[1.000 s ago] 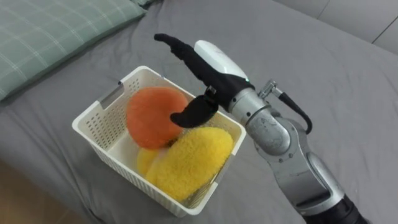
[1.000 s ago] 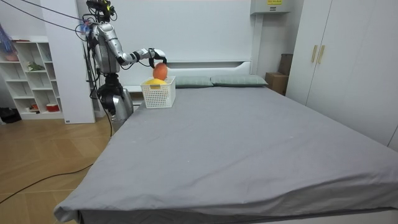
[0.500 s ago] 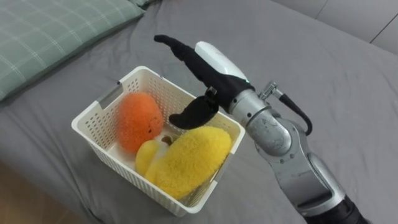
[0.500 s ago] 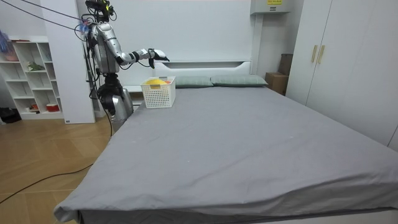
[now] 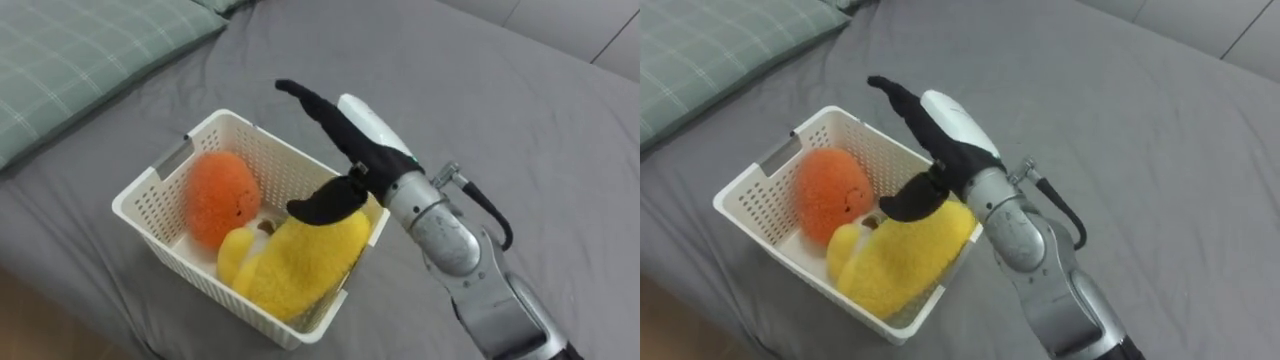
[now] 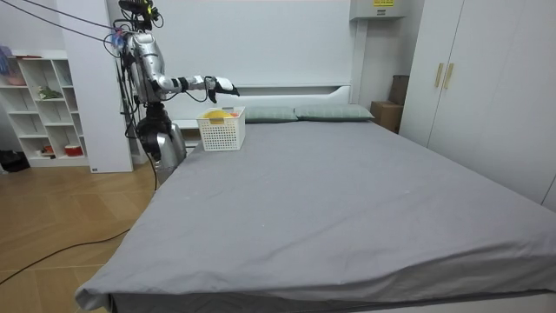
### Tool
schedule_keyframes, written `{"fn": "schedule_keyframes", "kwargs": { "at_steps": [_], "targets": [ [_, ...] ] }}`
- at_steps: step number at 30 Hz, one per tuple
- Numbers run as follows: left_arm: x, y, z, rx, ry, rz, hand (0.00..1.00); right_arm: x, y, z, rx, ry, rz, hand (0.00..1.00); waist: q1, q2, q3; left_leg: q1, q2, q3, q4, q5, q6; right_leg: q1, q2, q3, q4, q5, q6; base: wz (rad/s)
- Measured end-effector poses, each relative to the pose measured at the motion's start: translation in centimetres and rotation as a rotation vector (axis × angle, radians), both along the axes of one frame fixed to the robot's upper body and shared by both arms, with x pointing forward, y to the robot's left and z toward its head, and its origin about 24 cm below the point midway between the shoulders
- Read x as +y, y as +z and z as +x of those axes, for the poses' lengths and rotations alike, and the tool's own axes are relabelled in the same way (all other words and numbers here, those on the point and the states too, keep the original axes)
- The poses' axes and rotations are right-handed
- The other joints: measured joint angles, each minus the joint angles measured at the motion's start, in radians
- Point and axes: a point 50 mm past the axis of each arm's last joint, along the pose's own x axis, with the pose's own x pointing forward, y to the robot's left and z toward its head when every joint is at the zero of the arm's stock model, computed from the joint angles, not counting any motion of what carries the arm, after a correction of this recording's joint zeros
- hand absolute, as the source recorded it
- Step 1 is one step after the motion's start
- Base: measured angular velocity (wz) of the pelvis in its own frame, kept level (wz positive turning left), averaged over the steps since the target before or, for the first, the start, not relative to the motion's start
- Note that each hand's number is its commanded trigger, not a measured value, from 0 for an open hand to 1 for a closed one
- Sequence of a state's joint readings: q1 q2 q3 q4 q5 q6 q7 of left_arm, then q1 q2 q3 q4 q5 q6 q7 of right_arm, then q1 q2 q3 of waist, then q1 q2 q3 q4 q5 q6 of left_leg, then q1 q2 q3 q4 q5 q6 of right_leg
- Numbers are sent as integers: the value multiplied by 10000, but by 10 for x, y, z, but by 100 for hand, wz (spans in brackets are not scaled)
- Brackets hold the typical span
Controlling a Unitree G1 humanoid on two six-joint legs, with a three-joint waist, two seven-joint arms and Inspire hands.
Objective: Collect toys from the bed
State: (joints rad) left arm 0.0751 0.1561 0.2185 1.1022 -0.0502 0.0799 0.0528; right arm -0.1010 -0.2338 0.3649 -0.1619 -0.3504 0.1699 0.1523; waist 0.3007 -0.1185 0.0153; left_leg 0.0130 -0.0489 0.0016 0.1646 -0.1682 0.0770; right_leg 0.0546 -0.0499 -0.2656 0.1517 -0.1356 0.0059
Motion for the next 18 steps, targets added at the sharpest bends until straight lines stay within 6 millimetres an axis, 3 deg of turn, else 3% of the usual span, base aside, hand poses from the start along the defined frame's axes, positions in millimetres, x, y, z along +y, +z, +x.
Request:
{"fn": "schedule_keyframes", "kwargs": {
  "at_steps": [4, 8, 12, 15, 18],
  "targets": [
    [0, -2, -8, 217, 207, 22, 0, -27, -17, -6, 477, -1237, 371, 0, -379, 171, 49, 83, 31, 314, -37, -2, 2, -21, 6, 209, -4, 2, 3, -21],
    [2, -2, -14, 286, 487, 30, 0, -58, -34, -16, 933, -2821, 567, 0, -909, 304, -80, 172, 57, 560, -138, -7, 7, -38, 27, 492, 35, 4, 5, -21],
    [1, -3, -18, 340, 522, 22, 0, -78, -29, -16, 794, -4065, 1985, 0, -1450, 417, -188, 422, 124, 926, -208, -14, 8, -26, 84, 782, 68, 11, 2, -23],
    [1, -3, -22, 355, 559, 83, 0, -94, -28, -19, 721, -4851, 3056, 0, -1709, 459, -188, 690, 209, 1295, -332, -39, -14, 31, 187, 1212, 91, 38, -21, -34],
    [2, -4, -29, 511, 628, 217, 0, -112, -27, -25, 592, -5797, 3797, 0, -2147, 499, -193, 699, 225, 1385, -347, -77, -16, -16, 211, 1299, 170, 38, -21, -15]
  ]
}}
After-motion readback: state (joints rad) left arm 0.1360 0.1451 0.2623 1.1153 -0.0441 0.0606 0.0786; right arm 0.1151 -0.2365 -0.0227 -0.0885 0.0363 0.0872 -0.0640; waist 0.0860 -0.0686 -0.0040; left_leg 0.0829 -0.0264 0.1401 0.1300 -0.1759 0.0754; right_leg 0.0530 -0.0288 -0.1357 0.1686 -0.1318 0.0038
